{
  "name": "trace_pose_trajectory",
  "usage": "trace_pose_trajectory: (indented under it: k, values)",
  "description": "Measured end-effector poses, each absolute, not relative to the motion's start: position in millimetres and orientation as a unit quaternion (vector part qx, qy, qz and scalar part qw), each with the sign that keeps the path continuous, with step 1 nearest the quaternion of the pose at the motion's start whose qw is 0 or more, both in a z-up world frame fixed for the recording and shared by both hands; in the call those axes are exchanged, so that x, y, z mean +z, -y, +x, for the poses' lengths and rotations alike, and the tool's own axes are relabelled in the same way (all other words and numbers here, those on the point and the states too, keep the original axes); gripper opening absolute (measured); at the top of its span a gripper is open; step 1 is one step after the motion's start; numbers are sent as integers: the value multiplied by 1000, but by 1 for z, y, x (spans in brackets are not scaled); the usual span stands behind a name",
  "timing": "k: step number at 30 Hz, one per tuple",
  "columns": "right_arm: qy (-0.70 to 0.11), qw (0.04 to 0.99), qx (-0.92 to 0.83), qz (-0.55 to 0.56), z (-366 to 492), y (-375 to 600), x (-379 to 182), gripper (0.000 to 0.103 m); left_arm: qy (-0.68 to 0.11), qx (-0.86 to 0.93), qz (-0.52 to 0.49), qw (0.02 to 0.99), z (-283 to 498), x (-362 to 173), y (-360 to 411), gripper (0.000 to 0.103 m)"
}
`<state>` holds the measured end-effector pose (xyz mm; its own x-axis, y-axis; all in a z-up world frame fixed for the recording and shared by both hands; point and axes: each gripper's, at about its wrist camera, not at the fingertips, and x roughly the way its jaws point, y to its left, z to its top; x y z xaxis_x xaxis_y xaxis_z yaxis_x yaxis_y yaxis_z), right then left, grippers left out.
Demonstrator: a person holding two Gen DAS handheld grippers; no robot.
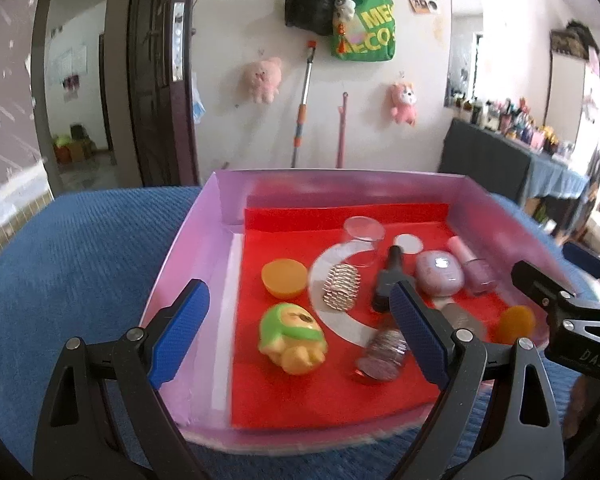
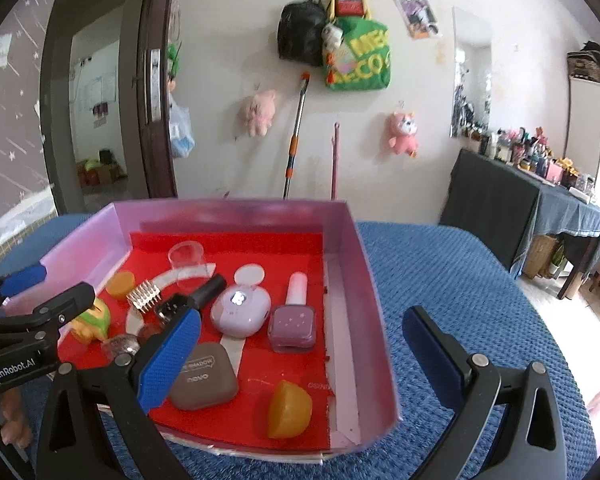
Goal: Organize rigid objects
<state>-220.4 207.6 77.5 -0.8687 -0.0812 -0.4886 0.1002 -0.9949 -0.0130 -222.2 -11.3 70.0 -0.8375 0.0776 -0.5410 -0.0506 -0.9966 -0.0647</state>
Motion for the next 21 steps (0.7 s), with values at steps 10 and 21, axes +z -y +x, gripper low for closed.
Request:
trace_pose_trajectory:
  k: [10,21]
  values:
    - [-9,63,-970,234,-144,-212,110,103,-4,961,-275,32,-152,96,6,92]
    - [-12,48,-936,349,-122,-212,57,103,-6,923,-382,45,-137,54,-9,92]
